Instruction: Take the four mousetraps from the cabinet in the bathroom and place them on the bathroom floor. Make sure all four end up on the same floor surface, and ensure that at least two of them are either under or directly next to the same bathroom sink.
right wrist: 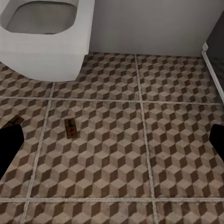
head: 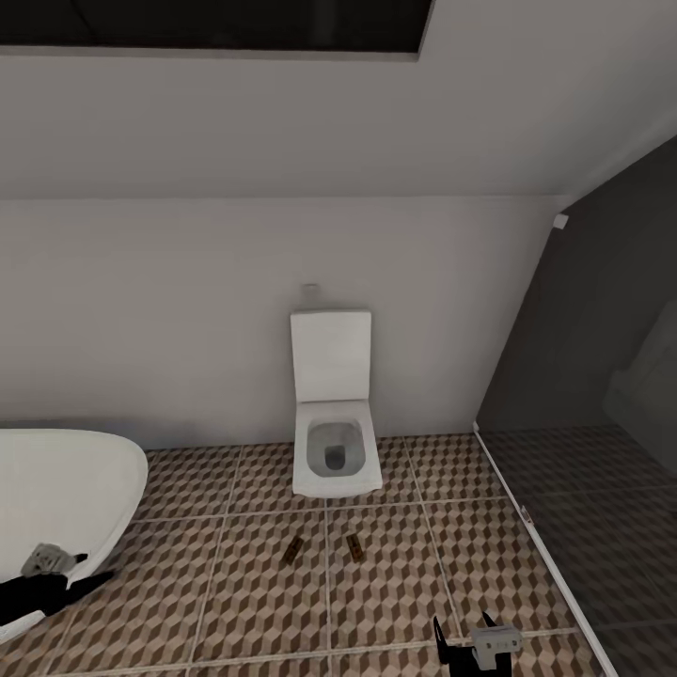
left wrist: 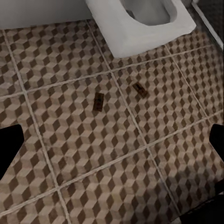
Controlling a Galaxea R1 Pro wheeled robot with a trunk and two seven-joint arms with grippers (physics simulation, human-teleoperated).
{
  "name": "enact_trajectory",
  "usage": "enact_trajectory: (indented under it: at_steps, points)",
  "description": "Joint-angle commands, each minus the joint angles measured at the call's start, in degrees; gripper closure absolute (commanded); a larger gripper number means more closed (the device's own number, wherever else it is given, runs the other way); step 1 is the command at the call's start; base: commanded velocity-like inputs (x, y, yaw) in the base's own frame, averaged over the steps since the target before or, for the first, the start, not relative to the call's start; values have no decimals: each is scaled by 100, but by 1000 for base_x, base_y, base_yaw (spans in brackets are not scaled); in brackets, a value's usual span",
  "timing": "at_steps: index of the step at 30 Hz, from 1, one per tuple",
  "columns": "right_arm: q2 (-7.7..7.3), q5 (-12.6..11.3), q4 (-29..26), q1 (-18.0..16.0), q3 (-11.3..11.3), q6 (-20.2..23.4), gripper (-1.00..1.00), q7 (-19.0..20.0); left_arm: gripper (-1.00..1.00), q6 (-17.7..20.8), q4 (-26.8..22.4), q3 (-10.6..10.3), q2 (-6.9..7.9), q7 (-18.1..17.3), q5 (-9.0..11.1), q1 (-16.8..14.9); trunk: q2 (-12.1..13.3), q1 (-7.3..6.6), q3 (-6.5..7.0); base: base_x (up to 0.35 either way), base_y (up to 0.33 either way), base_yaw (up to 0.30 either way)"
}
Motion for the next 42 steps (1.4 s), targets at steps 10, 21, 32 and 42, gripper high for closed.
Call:
enact_trajectory:
  at_steps: [10,21,32,42]
  points:
    - [0,-52,2,-4,52,-8,-100,-11,-100,-1209,-56,-85,-89,-30,25,30,-11,3,-11,0,0,0]
    - [0,-52,2,-4,53,-6,-100,-11,-100,-2223,-1451,-1750,-165,1587,-33,50,-11,3,-11,0,0,0]
    - [0,-52,2,-4,53,-6,-100,-11,-100,-2437,-3144,-2342,-176,4751,-507,50,-11,3,-11,0,0,0]
    - [0,-52,2,-4,52,-6,-100,-11,-100,-2410,-4269,-2385,-181,7274,-1588,61,-11,3,-11,0,0,0]
